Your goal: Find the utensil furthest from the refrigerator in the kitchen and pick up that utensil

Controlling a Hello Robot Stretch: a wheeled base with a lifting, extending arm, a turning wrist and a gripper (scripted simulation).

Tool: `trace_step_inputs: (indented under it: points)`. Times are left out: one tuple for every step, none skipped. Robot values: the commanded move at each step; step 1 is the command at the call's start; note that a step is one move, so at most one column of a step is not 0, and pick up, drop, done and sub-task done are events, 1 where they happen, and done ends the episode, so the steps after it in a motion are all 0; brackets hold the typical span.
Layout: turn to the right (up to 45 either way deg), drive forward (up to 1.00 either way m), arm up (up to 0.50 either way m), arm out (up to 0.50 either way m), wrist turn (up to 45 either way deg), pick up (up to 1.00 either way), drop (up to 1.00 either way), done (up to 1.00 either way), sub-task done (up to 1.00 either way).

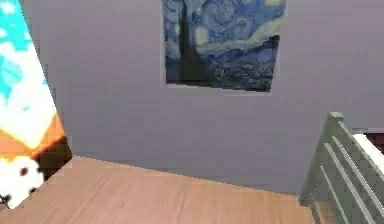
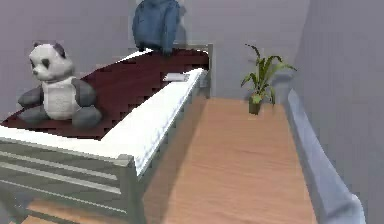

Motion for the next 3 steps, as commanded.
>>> trace_step_inputs:
  points:
    - [-45.0, 0.0, 0.0, 0.0, 0.0, 0.0, 0.0, 0.0, 0.0]
    - [-36.0, 0.0, 0.0, 0.0, 0.0, 0.0, 0.0, 0.0, 0.0]
    - [0.0, 1.0, 0.0, 0.0, 0.0, 0.0, 0.0, 0.0, 0.0]
